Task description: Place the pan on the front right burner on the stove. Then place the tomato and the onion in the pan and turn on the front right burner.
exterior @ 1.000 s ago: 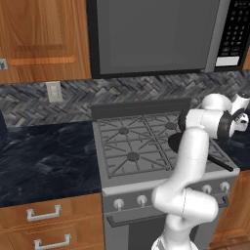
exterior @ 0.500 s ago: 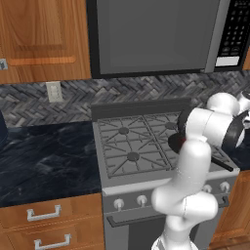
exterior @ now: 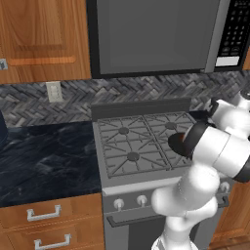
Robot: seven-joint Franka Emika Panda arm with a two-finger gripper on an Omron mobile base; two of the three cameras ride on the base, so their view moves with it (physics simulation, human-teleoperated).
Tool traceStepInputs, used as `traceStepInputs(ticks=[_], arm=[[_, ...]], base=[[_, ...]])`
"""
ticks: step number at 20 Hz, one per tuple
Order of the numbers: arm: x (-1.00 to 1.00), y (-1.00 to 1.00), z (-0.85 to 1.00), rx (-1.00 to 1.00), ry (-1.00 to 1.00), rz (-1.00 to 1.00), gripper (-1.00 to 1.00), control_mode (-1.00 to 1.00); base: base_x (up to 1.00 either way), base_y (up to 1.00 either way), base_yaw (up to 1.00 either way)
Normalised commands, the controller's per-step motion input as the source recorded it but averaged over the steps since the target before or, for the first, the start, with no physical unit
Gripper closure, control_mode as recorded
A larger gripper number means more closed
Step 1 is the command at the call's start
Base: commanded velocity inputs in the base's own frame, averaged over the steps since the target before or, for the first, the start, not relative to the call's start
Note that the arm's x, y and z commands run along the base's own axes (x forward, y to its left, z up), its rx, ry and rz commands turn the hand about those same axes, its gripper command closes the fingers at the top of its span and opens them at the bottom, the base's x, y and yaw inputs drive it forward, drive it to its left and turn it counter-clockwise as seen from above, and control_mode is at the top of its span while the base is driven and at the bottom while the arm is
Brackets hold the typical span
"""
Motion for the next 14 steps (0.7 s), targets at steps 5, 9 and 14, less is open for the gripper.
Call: traceStepInputs(ticks=[5,9,14], arm=[[-0.31,0.34,0.28,0.0,0.07,0.0,1.0,-1.0],[-0.3,0.35,0.0,0.0,0.16,0.0,1.0,-1.0],[-0.14,0.37,0.0,0.04,0.1,0.01,1.0,-1.0]], base=[[0.0,0.0,0.0],[0.0,0.0,0.0],[0.0,0.0,0.0]])
